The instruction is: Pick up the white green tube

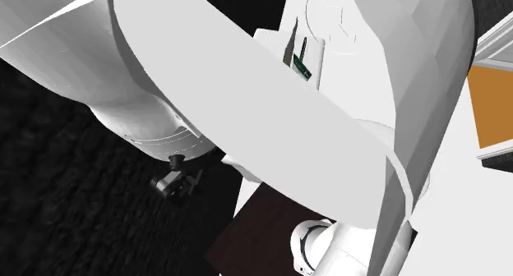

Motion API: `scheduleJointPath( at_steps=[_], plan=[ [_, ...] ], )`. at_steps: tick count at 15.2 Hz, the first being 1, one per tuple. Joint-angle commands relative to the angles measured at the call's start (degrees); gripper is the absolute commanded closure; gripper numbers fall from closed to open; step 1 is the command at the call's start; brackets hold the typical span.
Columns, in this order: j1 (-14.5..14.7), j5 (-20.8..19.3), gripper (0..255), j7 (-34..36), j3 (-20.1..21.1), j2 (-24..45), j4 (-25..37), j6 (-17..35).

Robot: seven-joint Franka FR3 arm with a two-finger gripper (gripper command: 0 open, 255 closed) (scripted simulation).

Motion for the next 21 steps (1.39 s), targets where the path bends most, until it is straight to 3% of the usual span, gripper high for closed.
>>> scheduleJointPath(
  at_steps=[1, 12, 21],
  plan=[
    [0.0, 0.0, 0, 0.0, 0.0, 0.0, 0.0, 0.0],
    [-7.38, -6.37, 0, -5.67, -11.85, 13.14, 4.68, 2.08],
    [-12.45, -9.06, 0, -10.51, -21.05, 26.57, 12.11, 3.15]
  ],
)
